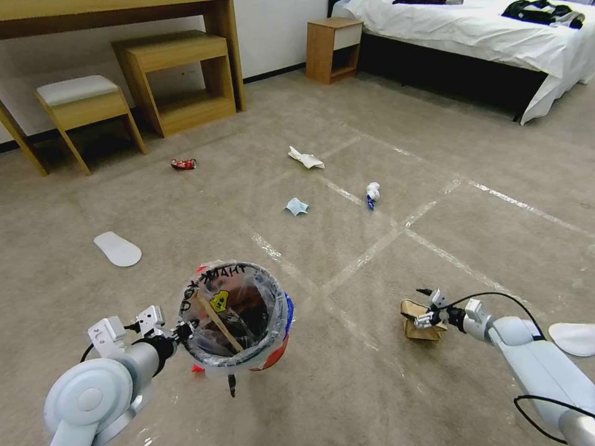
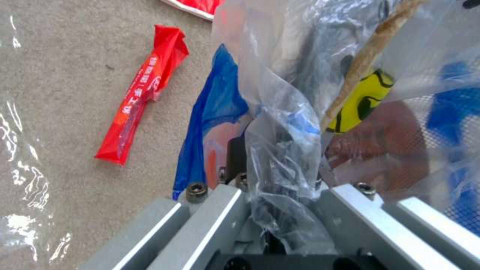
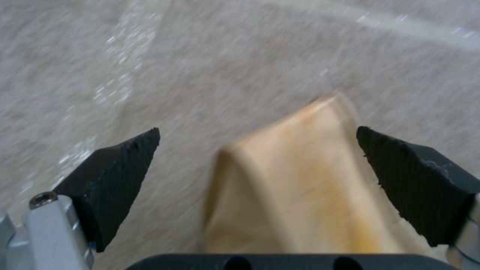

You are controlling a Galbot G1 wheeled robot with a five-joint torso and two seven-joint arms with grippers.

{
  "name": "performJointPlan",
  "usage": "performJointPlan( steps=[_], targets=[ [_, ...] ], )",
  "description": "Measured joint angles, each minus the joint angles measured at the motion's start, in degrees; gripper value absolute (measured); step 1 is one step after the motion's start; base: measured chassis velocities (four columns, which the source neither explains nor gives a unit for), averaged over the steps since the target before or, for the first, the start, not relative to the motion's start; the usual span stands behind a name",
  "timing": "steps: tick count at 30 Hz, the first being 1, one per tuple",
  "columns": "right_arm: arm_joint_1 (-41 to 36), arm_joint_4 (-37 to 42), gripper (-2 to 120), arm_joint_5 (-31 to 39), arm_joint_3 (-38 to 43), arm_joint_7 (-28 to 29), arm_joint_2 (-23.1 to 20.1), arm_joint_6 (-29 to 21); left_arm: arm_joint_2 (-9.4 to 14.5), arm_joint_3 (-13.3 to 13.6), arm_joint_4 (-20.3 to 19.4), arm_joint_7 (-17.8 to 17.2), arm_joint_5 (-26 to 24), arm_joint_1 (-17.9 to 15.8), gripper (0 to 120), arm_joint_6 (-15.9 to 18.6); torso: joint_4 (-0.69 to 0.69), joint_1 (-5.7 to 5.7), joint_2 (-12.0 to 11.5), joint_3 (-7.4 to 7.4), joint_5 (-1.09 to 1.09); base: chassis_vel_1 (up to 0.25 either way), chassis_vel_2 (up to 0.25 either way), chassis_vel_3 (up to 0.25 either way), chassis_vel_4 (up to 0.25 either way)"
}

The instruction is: Pick up the trash bin and place the garbage on the floor into it.

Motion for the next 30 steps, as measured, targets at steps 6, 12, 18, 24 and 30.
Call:
performJointPlan(
  steps=[6,12,18,24,30],
  targets=[
    [-2.1,1.0,100,0.0,0.1,-0.9,-0.5,0.3,-0.6,0.6,0.3,0.1,0.7,0.0,0,0.0,0.01,0.0,0.0,0.0,-0.02,0.0,0.0,0.0,0.0],
    [-3.8,2.0,100,-1.0,0.6,-0.3,-0.9,0.3,-1.4,1.6,0.6,0.4,1.7,-0.1,0,0.0,0.01,0.0,0.0,0.0,-0.01,0.0,0.0,0.0,0.0],
    [-2.6,-0.7,100,-2.4,1.4,0.6,-0.2,0.4,-1.4,1.9,0.9,0.7,2.2,-0.3,0,0.0,0.01,0.0,0.0,0.0,-0.01,0.0,0.0,0.0,0.0],
    [-1.5,-1.9,100,-2.6,1.4,1.1,-0.1,0.4,-1.6,2.2,1.4,0.9,2.6,-0.4,0,0.0,0.01,0.0,0.0,0.0,-0.02,0.0,0.0,0.0,0.0],
    [-0.8,-2.5,100,-2.6,1.1,1.5,0.3,0.4,-1.9,2.6,1.8,1.0,2.9,-0.7,0,0.0,0.01,0.0,0.0,0.0,-0.02,0.0,0.0,0.0,0.0]
  ],
)
